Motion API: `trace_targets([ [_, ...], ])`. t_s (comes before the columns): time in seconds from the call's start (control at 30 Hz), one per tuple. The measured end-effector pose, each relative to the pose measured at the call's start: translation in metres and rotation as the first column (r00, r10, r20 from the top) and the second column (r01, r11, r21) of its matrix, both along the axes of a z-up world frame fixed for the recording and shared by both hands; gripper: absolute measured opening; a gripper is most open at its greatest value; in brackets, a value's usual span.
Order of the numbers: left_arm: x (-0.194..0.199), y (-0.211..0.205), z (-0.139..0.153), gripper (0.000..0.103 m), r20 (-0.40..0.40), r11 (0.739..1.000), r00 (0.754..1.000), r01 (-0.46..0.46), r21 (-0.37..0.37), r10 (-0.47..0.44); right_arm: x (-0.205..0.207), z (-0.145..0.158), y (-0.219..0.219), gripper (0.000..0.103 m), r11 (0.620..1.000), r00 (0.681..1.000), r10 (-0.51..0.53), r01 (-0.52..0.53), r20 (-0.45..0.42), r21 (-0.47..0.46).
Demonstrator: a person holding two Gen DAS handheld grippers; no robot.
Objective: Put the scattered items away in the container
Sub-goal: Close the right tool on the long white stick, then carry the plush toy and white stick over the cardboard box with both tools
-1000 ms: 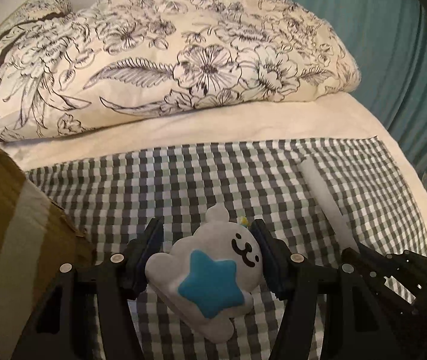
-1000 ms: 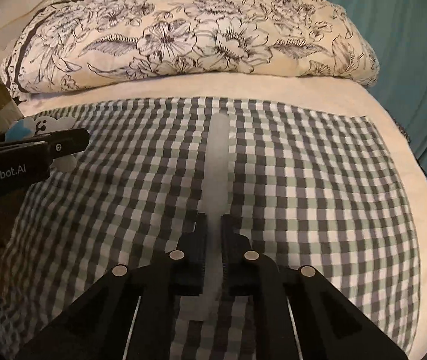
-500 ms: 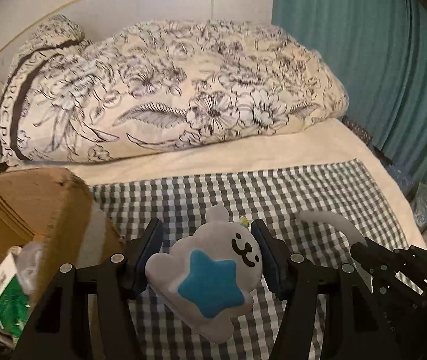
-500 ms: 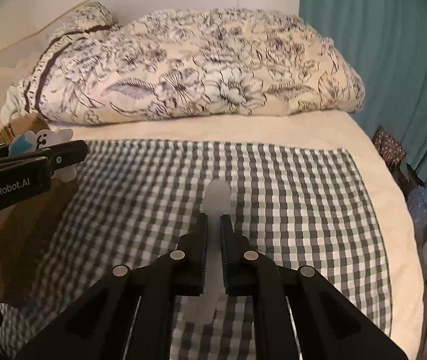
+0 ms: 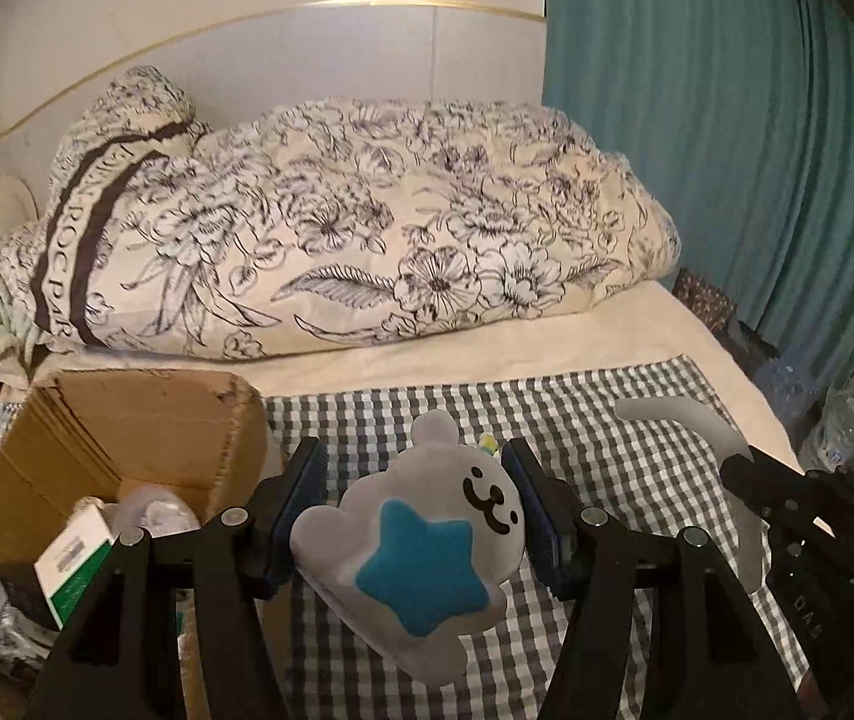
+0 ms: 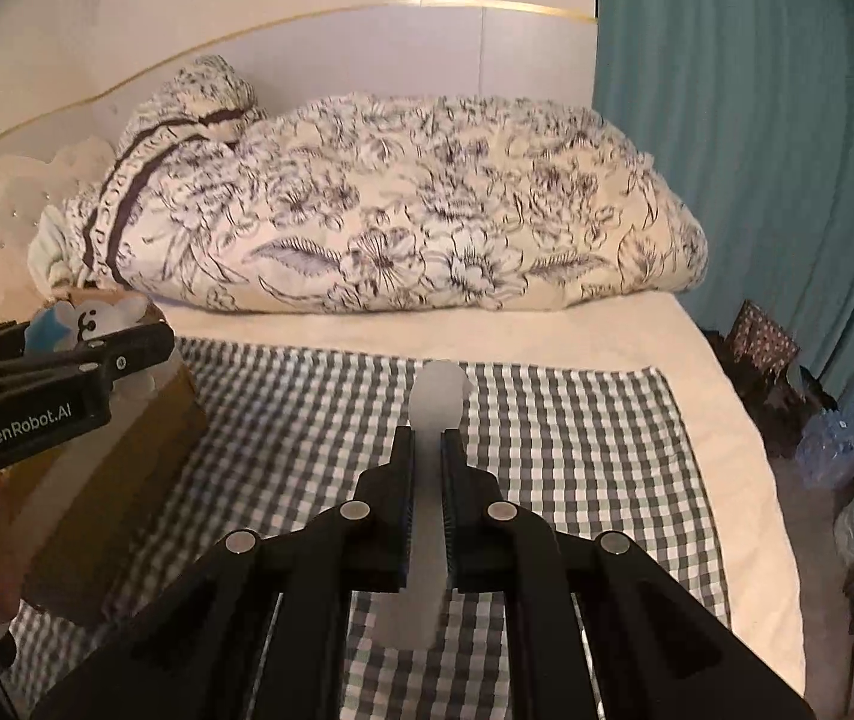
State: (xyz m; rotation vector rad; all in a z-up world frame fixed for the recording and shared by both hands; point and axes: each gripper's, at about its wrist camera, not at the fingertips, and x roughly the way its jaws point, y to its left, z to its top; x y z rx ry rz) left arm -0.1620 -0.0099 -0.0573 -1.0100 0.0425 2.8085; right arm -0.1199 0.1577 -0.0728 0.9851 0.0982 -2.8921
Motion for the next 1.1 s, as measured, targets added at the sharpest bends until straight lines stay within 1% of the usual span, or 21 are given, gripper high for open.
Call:
trace_targets([
  [0.33,0.031,-0.012,0.035,0.062,-0.071,1.0,0.997,-0.021,0.001,0.021,0.03,0.041,-0.009,0.008,1.0,0.997,0.013,-0.013,-0.08,0.0],
  [0.7,0.071,-0.022,0.076,0.062,-0.156,1.0,0.987,-0.031,-0.002,0.03,0.066,0.082,-0.019,0.008,1.0,0.986,0.027,-0.027,-0.162,0.005],
  [0.9,0.092,-0.039,0.091,0.062,-0.188,0.998,0.98,-0.06,-0.004,0.058,0.085,0.101,-0.035,0.008,0.999,0.978,0.052,-0.051,-0.203,0.011],
  [1.1,0.112,-0.062,0.102,0.062,-0.212,0.995,0.972,-0.102,0.004,0.101,0.1,0.113,-0.052,0.008,0.996,0.969,0.085,-0.084,-0.231,0.015],
])
